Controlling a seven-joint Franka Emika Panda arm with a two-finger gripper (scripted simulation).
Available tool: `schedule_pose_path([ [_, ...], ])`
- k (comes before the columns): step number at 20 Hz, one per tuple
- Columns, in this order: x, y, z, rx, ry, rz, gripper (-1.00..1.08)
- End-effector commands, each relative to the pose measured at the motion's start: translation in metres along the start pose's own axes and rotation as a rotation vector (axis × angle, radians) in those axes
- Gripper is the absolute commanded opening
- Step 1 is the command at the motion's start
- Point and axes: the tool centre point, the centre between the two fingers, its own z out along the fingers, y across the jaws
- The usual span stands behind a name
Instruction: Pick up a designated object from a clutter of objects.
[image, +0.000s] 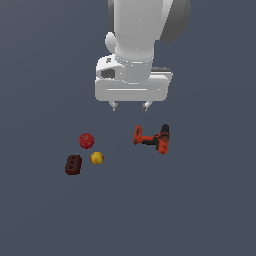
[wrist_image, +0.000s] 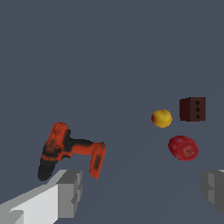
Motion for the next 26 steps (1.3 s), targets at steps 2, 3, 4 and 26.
schedule_pose_path([
  [2, 0.0, 0.0, 0.0, 0.0, 0.0, 0.0, 1.0],
  [3, 0.0, 0.002, 0.001, -0.001, -0.002, 0.002, 1.0],
  [4, -0.001, 0.005, 0.002, -0.003, -0.003, 0.004, 1.0],
  [26, 0.015, 0.059, 0.04, -0.007, -0.025, 0.021, 1.0],
])
